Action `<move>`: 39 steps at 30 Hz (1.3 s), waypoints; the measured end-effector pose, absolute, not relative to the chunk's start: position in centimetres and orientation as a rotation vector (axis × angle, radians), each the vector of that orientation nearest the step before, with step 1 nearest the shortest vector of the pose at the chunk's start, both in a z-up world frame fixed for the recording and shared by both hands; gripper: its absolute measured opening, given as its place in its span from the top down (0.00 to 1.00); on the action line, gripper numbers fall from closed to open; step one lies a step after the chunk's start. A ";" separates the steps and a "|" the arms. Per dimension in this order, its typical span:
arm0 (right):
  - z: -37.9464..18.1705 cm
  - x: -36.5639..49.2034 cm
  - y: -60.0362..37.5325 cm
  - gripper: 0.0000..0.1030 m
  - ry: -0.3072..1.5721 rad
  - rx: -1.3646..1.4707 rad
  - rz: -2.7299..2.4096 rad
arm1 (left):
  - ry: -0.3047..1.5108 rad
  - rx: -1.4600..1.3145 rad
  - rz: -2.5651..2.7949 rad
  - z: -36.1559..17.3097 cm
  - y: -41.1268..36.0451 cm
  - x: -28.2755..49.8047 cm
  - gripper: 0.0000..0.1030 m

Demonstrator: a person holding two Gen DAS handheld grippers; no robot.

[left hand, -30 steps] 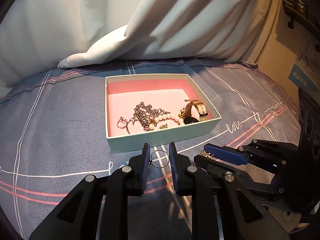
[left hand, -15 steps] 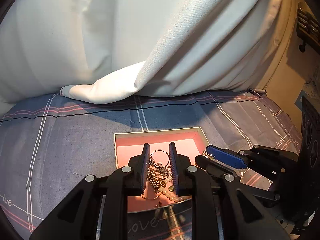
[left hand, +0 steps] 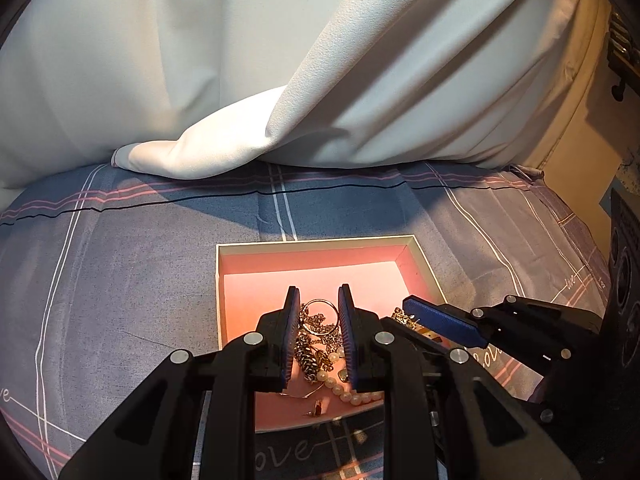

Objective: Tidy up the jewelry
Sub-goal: 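Carry the ring with the left gripper over the box while the right gripper carries the flower charm, then open both grippers to drop the ring and flower charm into the box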

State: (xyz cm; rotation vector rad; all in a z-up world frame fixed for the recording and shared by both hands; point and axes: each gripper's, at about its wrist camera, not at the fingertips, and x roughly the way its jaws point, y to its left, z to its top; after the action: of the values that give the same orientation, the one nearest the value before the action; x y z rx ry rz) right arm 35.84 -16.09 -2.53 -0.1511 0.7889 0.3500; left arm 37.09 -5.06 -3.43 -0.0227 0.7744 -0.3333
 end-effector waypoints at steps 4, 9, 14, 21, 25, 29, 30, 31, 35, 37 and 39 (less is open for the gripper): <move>-2.7 36.0 -16.3 0.82 0.796 -0.148 0.350 | 0.779 -0.012 -0.323 -3.7 -5.3 37.4 0.81; -2.9 36.1 -16.2 0.82 0.802 -0.150 0.353 | 0.791 -0.014 -0.312 -4.1 -5.3 37.9 0.81; -3.2 36.1 -16.3 0.82 0.808 -0.144 0.352 | 0.801 -0.018 -0.307 -4.3 -5.5 38.2 0.81; -3.5 36.0 -16.4 0.74 0.822 -0.134 0.352 | 0.813 -0.023 -0.291 -4.6 -5.3 38.3 0.79; -3.1 35.5 -16.2 0.18 0.780 -0.159 0.308 | 0.780 -0.057 -0.222 -4.1 -4.7 37.9 0.06; -3.1 35.4 -15.9 0.17 0.786 -0.159 0.303 | 0.780 -0.017 -0.197 -4.0 -5.0 37.9 0.06; -2.9 35.1 -16.0 0.14 0.773 -0.153 0.286 | 0.767 -0.012 -0.183 -3.8 -4.9 37.6 0.06; -2.7 34.5 -16.1 0.11 0.747 -0.145 0.262 | 0.739 -0.024 -0.176 -3.5 -4.7 37.0 0.06; -2.1 28.8 -16.1 0.05 0.553 -0.167 0.173 | 0.508 -0.082 -0.151 -1.1 -3.1 30.7 0.06; -2.5 24.8 -16.0 0.05 0.451 -0.197 0.146 | 0.357 -0.083 -0.160 0.2 -2.5 26.0 0.06; -3.2 21.2 -16.3 0.05 0.393 -0.182 0.142 | 0.249 -0.047 -0.163 0.7 -2.4 21.8 0.06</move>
State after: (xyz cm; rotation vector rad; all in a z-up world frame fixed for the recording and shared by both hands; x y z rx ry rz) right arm 21.17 -16.32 -3.18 -0.1816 0.3934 0.1418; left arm 21.75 -2.42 0.67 -0.0471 0.2488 -0.1627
